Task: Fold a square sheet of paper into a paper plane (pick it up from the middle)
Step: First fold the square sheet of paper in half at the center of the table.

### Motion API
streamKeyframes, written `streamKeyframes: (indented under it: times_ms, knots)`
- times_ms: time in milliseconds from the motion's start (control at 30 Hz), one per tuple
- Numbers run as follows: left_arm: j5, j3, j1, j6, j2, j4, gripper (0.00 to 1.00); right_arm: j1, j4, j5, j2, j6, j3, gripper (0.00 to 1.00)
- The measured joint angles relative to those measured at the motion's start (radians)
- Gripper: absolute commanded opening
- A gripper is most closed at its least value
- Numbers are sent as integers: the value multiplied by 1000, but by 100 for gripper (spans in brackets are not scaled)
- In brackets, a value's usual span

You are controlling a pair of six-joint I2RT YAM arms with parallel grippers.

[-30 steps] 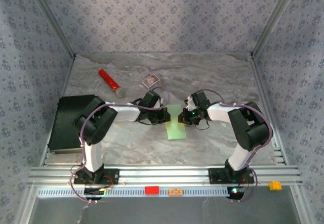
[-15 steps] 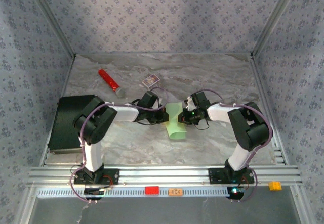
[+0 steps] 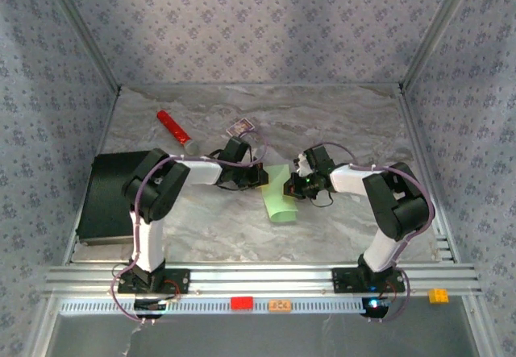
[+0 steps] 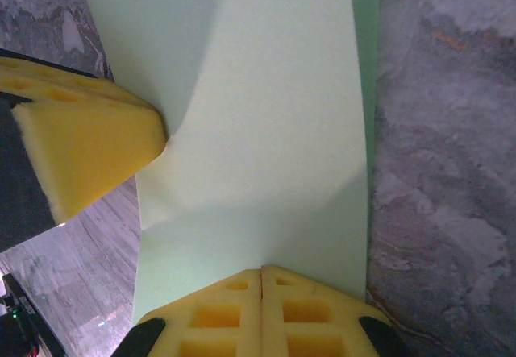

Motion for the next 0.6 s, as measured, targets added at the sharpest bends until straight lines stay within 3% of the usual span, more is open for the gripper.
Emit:
streamKeyframes:
  times_ms: [600]
  knots:
    - [43,102,36,45,25,-83,2,0,3,0,0,0,-1,0]
